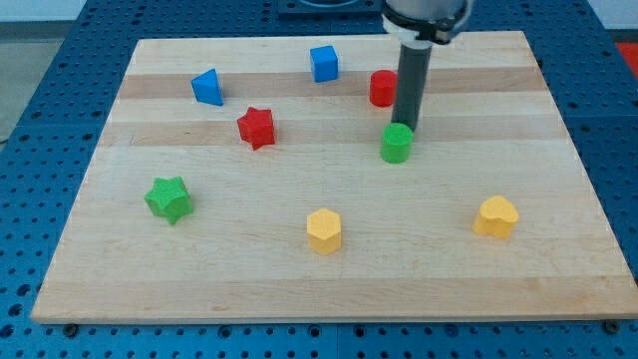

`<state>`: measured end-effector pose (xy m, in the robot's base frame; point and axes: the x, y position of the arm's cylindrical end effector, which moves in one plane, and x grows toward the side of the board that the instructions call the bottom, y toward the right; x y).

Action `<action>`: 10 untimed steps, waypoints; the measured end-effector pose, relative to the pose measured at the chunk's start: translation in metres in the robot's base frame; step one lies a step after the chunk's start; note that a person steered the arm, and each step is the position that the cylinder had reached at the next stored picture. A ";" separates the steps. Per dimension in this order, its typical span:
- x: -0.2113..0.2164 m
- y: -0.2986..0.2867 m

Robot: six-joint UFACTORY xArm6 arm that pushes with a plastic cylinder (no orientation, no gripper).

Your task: Move the green circle into the green star

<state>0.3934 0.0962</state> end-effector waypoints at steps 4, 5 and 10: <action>0.040 0.040; 0.067 -0.023; 0.085 -0.274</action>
<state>0.4785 -0.1774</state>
